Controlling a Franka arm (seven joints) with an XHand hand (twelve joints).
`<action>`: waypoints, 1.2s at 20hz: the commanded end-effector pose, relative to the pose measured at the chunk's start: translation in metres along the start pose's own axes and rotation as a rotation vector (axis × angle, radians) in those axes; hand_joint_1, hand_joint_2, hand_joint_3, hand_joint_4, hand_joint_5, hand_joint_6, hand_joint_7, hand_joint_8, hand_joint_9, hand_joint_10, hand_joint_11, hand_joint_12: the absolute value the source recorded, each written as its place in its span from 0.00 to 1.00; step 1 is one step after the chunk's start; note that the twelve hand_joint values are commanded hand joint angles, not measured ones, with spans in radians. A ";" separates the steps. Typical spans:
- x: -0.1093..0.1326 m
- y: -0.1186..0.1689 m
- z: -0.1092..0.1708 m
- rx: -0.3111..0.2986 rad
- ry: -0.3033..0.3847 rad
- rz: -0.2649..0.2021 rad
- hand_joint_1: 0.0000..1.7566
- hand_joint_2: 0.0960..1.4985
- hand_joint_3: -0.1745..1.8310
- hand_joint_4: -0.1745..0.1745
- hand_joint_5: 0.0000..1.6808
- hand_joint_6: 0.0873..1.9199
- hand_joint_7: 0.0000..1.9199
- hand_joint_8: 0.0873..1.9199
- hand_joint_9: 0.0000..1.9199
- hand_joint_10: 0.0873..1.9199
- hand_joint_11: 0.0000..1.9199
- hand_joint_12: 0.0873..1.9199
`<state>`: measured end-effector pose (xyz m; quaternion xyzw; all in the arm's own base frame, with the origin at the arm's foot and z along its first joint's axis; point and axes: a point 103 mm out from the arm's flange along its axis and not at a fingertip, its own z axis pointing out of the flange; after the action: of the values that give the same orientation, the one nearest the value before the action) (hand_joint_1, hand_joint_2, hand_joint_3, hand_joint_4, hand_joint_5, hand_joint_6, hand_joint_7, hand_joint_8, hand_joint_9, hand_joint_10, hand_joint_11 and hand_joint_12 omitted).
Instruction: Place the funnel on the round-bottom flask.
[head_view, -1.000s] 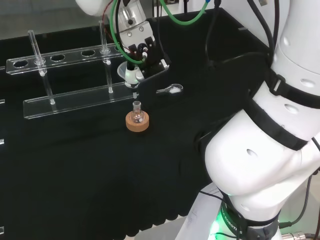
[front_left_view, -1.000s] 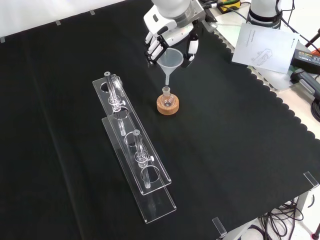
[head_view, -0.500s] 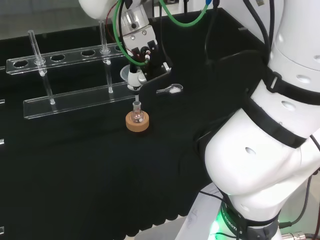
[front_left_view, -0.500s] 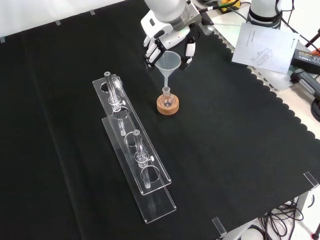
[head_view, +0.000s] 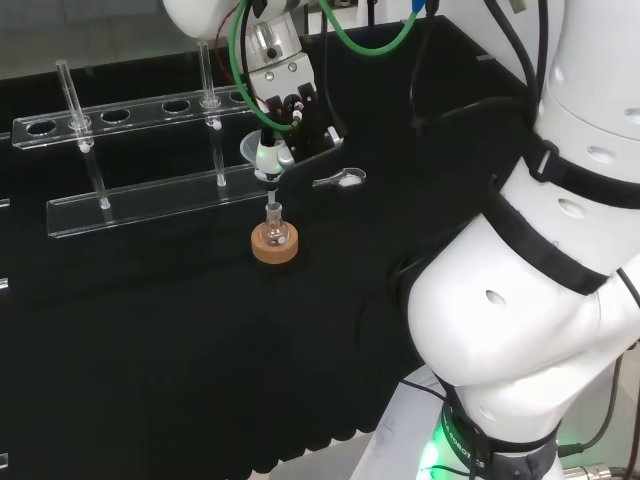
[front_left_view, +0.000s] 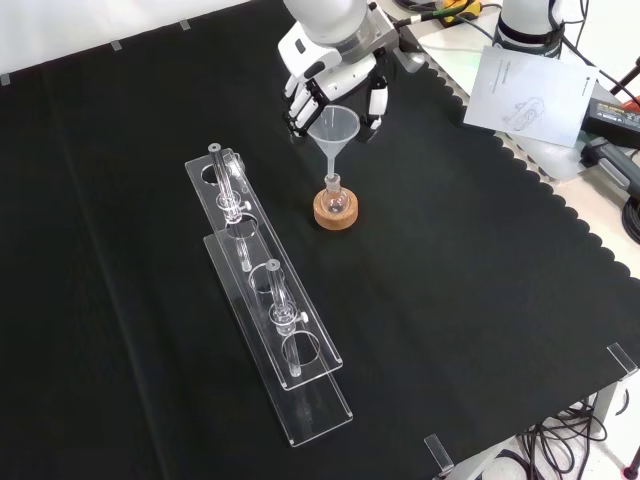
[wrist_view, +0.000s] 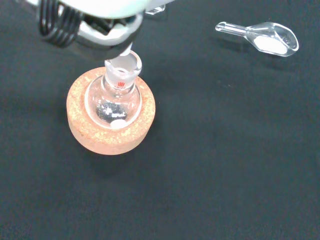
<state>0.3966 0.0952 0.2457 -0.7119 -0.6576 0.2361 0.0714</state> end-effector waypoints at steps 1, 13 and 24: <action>-0.002 0.012 0.018 0.027 -0.014 -0.001 0.39 0.51 0.34 0.36 0.41 0.33 0.39 0.35 0.54 0.24 0.32 0.63; 0.000 0.017 0.029 0.048 -0.007 -0.007 0.39 0.51 0.34 0.36 0.41 0.33 0.39 0.35 0.54 0.24 0.32 0.63; 0.007 0.023 0.036 0.071 -0.014 -0.020 0.39 0.51 0.34 0.36 0.40 0.33 0.38 0.35 0.52 0.24 0.32 0.63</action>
<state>0.4007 0.0910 0.2036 -0.7020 -0.6553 0.2625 0.0943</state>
